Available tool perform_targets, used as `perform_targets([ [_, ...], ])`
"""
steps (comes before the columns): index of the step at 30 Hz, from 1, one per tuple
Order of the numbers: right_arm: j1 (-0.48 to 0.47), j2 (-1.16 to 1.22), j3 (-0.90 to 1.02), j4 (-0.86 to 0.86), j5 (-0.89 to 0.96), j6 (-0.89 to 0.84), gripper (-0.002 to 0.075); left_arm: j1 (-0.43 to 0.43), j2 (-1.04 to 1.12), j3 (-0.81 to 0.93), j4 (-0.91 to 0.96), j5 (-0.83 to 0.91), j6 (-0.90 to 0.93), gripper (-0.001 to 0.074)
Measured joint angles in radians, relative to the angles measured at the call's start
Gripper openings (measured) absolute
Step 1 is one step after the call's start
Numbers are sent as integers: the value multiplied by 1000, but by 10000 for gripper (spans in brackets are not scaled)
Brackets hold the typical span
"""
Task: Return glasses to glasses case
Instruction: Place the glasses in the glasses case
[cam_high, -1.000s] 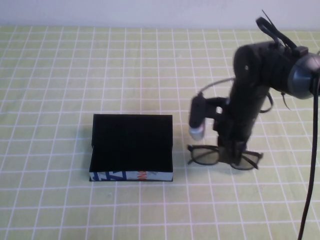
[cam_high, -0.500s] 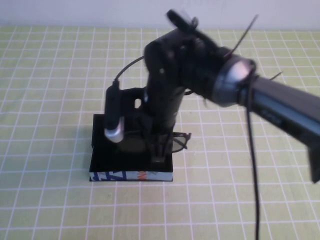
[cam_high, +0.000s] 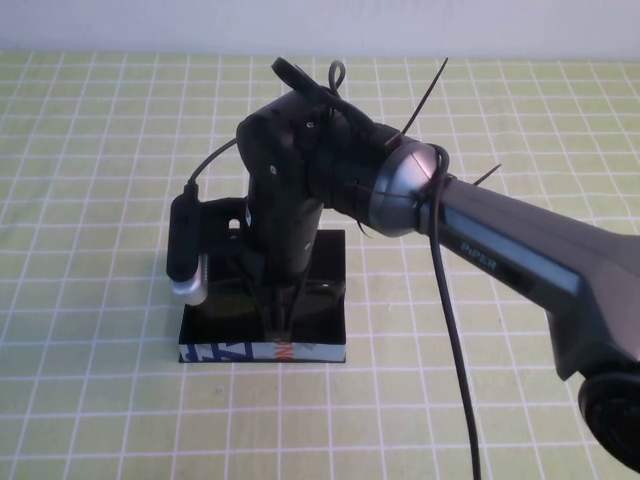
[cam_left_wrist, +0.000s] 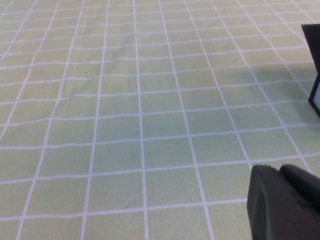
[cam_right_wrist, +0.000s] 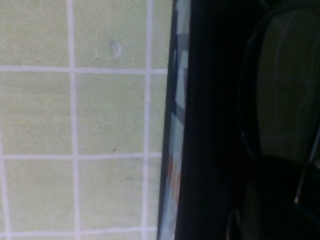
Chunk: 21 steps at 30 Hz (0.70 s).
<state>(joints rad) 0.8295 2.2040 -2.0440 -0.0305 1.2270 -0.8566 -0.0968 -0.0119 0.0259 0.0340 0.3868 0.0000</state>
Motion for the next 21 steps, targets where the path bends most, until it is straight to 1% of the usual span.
perform_targets([
  [21,0,63,-11,9,0,20,51,0,0,0,0,0,0,-2],
])
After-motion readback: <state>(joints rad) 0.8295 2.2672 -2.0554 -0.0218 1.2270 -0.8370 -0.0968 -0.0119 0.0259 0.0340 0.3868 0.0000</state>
